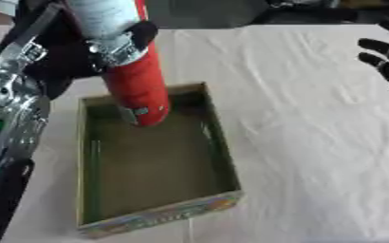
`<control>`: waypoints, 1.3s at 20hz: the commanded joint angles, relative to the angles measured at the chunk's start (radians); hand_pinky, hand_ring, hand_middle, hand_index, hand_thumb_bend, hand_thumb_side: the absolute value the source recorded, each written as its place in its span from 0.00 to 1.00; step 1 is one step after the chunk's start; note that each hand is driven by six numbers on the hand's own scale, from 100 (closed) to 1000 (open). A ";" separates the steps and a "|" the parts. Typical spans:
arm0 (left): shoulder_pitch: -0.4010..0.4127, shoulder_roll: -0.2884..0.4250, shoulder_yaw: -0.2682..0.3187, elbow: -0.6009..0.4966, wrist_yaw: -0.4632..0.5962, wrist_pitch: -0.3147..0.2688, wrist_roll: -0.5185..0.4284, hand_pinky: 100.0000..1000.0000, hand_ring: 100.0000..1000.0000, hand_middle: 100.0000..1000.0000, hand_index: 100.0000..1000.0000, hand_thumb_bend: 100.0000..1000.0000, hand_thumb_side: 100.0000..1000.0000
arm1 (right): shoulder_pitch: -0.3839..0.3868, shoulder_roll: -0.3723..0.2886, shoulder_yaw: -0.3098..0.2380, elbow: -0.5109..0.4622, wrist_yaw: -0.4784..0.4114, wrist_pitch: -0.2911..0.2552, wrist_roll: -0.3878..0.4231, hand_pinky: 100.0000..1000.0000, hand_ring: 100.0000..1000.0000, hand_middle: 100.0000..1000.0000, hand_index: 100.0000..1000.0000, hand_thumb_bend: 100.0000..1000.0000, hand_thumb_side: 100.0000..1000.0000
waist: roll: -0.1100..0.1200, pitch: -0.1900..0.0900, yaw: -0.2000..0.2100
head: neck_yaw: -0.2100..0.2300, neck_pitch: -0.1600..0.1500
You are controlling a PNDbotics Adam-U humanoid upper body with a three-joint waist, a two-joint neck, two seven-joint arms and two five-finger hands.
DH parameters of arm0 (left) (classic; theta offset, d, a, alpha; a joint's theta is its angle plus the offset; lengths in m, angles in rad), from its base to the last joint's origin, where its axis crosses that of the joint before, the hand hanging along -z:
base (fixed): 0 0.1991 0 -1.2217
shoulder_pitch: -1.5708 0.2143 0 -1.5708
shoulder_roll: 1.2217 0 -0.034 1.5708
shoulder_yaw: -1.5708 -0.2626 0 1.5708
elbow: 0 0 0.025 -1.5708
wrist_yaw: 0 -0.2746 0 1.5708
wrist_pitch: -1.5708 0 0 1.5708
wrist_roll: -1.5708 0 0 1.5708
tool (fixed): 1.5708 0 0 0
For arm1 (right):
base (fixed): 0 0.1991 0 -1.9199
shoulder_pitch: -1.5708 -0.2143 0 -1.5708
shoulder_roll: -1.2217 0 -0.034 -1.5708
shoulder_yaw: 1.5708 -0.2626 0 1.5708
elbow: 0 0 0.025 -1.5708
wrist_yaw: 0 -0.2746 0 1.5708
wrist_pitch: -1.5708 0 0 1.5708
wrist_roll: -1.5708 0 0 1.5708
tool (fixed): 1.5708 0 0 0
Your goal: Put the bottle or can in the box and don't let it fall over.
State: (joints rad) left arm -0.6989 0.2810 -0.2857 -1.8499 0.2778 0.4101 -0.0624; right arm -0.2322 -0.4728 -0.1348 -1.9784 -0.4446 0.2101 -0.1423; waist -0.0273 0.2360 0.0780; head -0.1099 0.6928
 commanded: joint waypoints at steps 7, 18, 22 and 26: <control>0.045 -0.030 -0.007 0.011 0.002 -0.042 0.000 0.59 0.81 0.30 0.06 0.00 0.20 | -0.004 -0.027 -0.009 -0.022 -0.010 -0.004 0.002 0.87 0.82 0.97 0.99 0.00 0.83 | -0.006 -0.032 0.006 | 0.008 0.020; 0.074 -0.034 -0.018 0.080 -0.079 -0.154 -0.023 0.62 0.89 0.39 0.12 0.00 0.14 | 0.000 -0.022 -0.009 -0.022 -0.007 -0.003 0.005 0.87 0.82 0.97 0.99 0.00 0.83 | -0.007 -0.029 0.003 | 0.007 0.008; 0.077 -0.027 -0.031 0.088 -0.143 -0.177 -0.080 0.79 1.00 0.85 0.64 0.36 0.19 | 0.001 -0.021 -0.009 -0.022 -0.007 -0.001 0.006 0.87 0.82 0.97 0.99 0.00 0.84 | -0.005 -0.028 0.001 | 0.007 0.007; 0.080 -0.020 -0.027 0.096 -0.296 -0.210 -0.198 0.86 1.00 0.97 0.80 0.53 0.25 | 0.002 -0.020 -0.009 -0.022 -0.007 -0.001 0.006 0.87 0.82 0.97 0.99 0.00 0.84 | -0.005 -0.028 0.001 | 0.006 0.007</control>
State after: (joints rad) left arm -0.6074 0.2454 -0.3178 -1.7436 0.0231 0.2108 -0.2293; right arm -0.2265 -0.4721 -0.1349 -1.9784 -0.4476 0.2100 -0.1383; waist -0.0331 0.2262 0.0807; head -0.1043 0.7089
